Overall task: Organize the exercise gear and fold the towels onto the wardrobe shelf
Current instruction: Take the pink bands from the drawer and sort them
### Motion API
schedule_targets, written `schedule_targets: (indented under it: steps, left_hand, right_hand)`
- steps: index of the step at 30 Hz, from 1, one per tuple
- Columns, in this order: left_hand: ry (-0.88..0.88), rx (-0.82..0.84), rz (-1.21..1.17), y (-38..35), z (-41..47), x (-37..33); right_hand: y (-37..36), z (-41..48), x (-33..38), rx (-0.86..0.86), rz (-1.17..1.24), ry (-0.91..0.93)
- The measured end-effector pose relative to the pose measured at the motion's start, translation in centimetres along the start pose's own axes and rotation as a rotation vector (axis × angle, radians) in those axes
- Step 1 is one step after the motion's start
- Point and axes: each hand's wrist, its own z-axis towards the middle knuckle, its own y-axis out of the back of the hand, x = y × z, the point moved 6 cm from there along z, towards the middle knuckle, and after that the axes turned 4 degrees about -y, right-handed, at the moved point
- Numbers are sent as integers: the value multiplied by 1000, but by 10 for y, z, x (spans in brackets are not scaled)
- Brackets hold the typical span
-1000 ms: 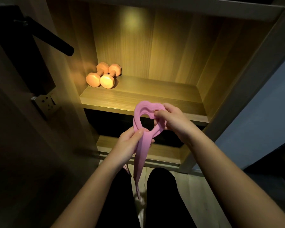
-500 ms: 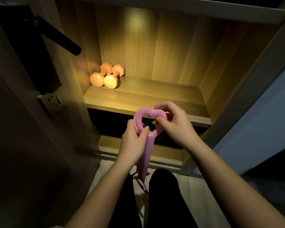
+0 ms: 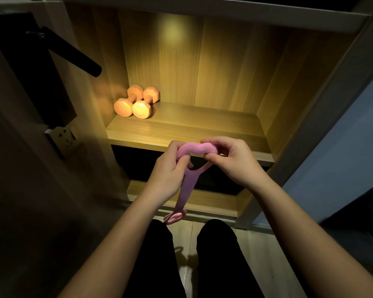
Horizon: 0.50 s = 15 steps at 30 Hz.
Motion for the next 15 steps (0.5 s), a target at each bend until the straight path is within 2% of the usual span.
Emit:
schedule_targets:
  steps: [4,8,13,15]
  left_hand:
    - [-31,48,-2,9,6,-6]
    - [-21,109,-101,11,10,-10]
    - [-31,206,-109,9,11,-12]
    - [-61,193,-93,10,12,-15]
  right_hand:
    - [-1,2,8,7,-11,41]
    - [2,7,14,-10,-15,68]
    - [8,13,17,108,-118,52]
    - [14,16,17,149,-121,34]
